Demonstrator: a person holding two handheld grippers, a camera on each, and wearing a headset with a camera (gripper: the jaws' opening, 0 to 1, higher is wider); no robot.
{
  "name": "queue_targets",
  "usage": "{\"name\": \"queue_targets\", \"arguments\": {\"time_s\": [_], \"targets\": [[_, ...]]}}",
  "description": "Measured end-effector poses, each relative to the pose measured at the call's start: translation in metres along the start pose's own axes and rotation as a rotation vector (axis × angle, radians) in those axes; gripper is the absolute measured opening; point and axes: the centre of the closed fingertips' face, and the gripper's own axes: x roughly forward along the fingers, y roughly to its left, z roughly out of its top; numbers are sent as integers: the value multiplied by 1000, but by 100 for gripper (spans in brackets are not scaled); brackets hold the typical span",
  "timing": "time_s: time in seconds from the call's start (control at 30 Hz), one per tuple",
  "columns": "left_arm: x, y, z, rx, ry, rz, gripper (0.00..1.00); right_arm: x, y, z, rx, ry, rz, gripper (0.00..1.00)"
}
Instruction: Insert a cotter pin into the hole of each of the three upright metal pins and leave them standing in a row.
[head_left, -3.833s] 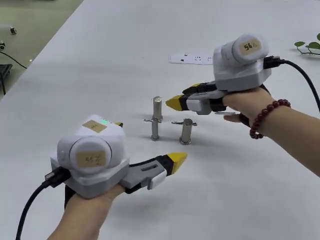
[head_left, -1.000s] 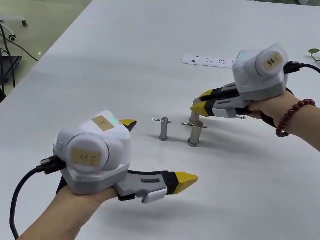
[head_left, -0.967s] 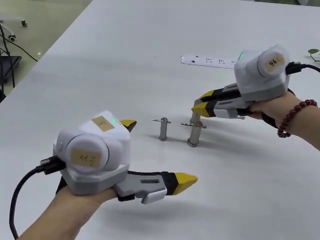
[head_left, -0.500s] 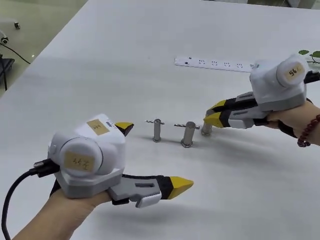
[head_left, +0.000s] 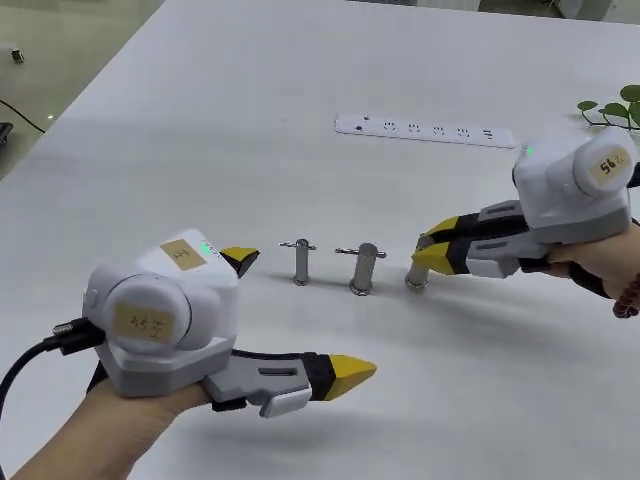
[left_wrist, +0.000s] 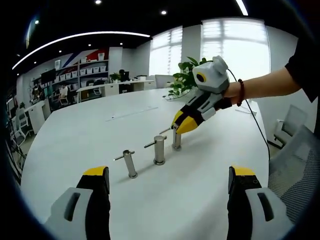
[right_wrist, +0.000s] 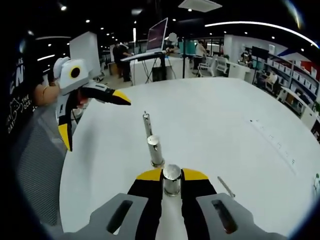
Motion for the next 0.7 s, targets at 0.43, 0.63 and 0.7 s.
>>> {"name": "queue_targets", "arguments": {"time_s": [0.43,0.63,0.7], "targets": [[-2,1,-1,-13,-2,9,99,5,33,-5,-2,7,35,8],[-3,1,-1,-15,-6,12,99,7,42,-2,-2,-4,43,8],[-3,1,-1,-15,-5,14,99,8,43,-2,-5,-4,42,8]]}}
